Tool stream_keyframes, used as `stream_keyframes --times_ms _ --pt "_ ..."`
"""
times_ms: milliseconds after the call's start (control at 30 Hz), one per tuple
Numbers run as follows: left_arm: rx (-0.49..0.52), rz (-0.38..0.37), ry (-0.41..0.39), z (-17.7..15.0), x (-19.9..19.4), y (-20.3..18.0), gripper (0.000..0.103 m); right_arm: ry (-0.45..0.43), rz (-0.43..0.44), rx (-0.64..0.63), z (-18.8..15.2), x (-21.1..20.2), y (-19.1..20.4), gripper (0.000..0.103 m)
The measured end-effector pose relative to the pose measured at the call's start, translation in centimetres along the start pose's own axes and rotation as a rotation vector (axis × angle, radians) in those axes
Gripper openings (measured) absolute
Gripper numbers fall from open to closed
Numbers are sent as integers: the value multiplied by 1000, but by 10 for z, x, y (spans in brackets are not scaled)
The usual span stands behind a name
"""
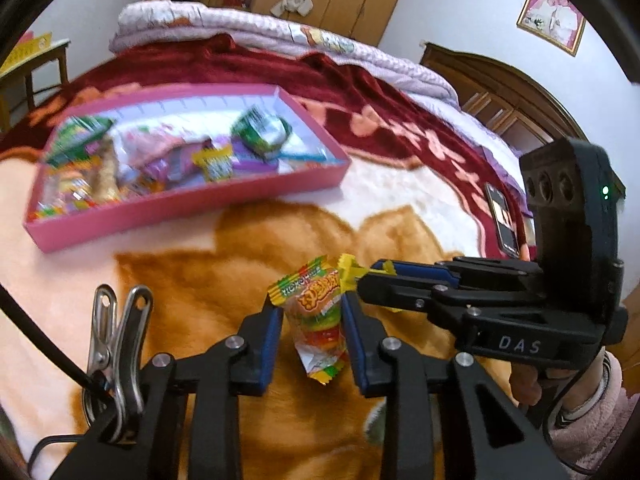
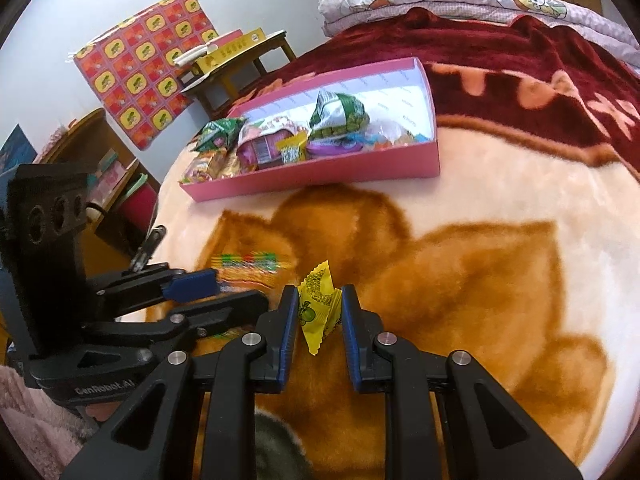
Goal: Organize snacks
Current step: 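Carry yellow candy and gummy packet into the tray and open both tools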
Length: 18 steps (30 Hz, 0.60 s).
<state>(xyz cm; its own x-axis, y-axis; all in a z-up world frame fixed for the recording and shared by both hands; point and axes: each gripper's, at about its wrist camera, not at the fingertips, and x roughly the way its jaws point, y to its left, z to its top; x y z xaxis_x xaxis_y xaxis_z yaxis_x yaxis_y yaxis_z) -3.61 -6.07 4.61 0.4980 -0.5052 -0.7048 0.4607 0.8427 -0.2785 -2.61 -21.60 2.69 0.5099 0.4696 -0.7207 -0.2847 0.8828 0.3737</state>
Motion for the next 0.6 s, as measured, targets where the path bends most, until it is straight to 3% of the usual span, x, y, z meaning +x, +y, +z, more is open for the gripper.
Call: stream_keyframes --times_ms 300,600 --pt "-13 163 -131 19 -33 22 31 -61 -15 -9 19 -12 4 23" --pt "-46 243 -185 38 -44 53 31 -93 -15 -31 38 -11 14 23"
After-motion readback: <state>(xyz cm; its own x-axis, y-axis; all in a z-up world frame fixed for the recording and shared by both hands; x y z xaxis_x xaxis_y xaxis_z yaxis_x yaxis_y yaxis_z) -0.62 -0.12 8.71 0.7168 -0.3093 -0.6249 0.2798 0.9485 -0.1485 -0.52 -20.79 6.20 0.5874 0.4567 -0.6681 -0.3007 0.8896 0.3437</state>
